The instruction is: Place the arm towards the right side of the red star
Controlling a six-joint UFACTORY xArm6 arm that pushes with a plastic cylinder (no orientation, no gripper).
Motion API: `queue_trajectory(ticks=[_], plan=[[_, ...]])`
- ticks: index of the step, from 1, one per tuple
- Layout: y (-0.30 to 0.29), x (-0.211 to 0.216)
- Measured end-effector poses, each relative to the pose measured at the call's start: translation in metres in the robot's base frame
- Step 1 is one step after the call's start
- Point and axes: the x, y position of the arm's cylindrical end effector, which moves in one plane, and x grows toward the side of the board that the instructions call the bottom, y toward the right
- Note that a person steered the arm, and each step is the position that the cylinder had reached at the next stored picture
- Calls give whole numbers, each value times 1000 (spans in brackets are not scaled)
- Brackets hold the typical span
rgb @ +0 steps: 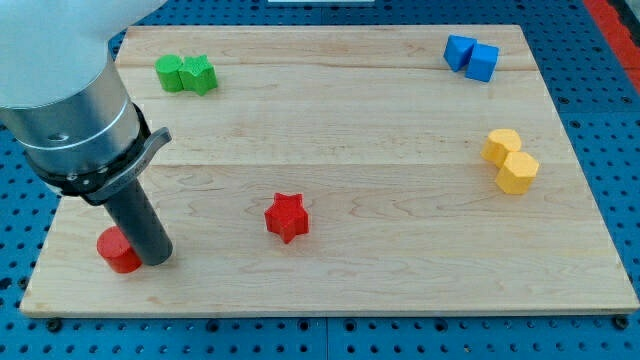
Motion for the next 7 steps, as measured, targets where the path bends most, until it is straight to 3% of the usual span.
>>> queue_trajectory(ticks=[2, 3, 4, 5, 6, 7], plan=[[26, 10], [123, 35], [169, 39], [191, 34], [271, 15], [272, -19]])
